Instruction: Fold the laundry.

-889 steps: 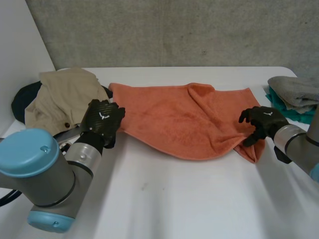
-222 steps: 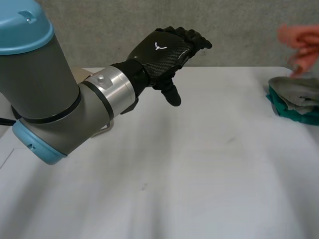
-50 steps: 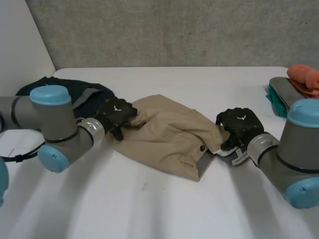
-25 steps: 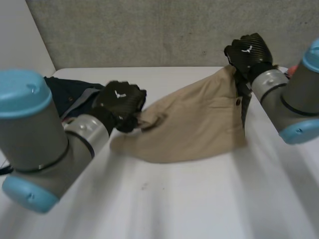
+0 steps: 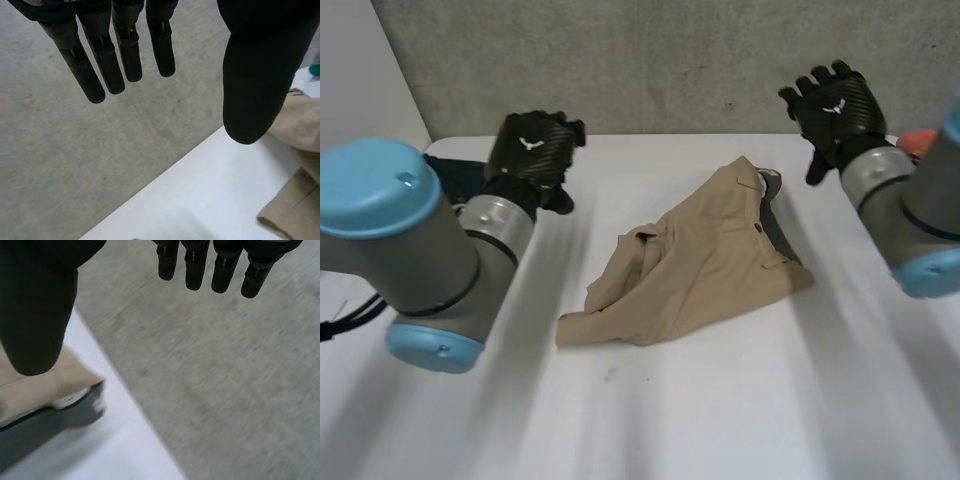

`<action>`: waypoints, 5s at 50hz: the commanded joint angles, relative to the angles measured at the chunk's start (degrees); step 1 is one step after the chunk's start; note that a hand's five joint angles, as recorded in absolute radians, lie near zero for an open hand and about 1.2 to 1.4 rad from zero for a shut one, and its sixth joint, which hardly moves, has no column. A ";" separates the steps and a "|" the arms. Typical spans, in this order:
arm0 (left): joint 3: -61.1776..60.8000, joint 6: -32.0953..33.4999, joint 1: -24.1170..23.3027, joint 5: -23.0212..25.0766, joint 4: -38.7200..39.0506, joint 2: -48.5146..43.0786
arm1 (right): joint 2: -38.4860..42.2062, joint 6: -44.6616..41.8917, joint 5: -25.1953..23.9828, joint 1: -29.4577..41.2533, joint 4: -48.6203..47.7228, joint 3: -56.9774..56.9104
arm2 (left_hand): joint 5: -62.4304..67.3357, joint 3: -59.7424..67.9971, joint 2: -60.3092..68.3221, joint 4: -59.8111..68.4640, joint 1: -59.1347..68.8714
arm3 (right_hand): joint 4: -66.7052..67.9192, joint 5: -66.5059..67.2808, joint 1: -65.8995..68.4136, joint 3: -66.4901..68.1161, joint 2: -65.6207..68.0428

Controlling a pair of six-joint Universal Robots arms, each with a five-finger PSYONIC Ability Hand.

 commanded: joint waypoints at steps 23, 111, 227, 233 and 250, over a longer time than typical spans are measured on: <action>-19.94 0.96 -4.73 0.94 -7.42 -0.21 | 6.22 -6.26 -19.16 -7.86 17.41 11.04 | 5.92 5.37 5.69 5.92 5.49 | 31.17 30.56 30.15 31.03 30.97; 40.36 6.23 3.70 0.06 18.16 -8.32 | 2.18 11.85 7.21 4.10 -19.25 -27.54 | 51.31 50.76 51.08 51.31 50.88 | 68.28 67.67 67.25 68.13 68.07; 44.40 25.83 6.60 30.75 -31.94 -39.77 | -12.32 -15.05 -1.14 -0.74 19.69 33.80 | 51.31 50.76 51.08 51.31 50.88 | 68.28 67.67 67.25 68.13 68.07; 39.76 31.00 6.78 18.55 -30.80 -35.39 | -12.41 -15.05 -1.06 -0.65 19.69 33.71 | 51.31 50.76 51.08 51.31 50.88 | 68.28 67.67 67.25 68.13 68.07; 23.92 32.25 6.78 16.24 -21.83 -25.70 | -12.32 -15.05 -1.23 -0.12 19.77 34.15 | 20.55 20.00 20.32 20.55 20.12 | 68.28 67.67 67.25 68.13 68.07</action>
